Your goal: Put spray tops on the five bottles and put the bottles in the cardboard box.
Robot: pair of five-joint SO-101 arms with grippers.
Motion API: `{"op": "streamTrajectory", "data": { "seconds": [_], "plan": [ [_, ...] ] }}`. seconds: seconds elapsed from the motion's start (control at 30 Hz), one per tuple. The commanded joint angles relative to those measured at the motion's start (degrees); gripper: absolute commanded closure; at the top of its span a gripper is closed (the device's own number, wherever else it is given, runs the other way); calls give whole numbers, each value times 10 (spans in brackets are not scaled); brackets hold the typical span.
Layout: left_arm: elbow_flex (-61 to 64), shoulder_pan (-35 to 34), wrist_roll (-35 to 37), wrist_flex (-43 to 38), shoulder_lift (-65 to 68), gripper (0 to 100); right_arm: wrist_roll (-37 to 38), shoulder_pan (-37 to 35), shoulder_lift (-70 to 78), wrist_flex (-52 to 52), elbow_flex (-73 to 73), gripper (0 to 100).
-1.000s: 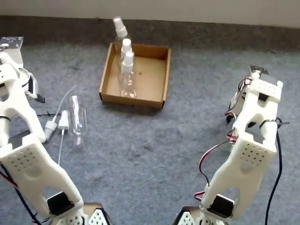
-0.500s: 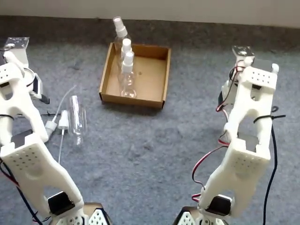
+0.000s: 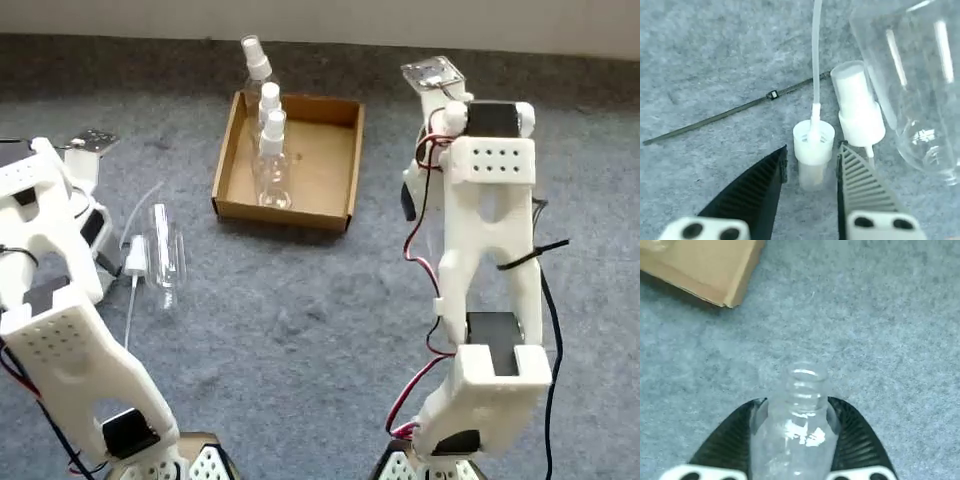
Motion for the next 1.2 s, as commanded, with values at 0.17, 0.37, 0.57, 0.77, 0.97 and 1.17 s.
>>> {"op": "streamTrajectory", "data": {
  "seconds": [0.17, 0.37, 0.57, 0.77, 0.97, 1.17],
  "plan": [
    [7, 44, 60, -25, -102, 832, -22, -40, -168, -72, 191, 993],
    [46, 86, 147, -106, -72, 833, -20, -40, -295, -164, 393, 992],
    [60, 111, 174, -119, -36, 835, -18, -40, -400, -204, 509, 992],
    [60, 124, 175, -115, -7, 835, -18, -40, -459, -204, 538, 992],
    [56, 123, 176, -119, 36, 857, -21, -41, -469, -204, 538, 992],
    [3, 118, 217, -113, 5, 915, -22, -102, -473, -204, 539, 992]
  ]
}}
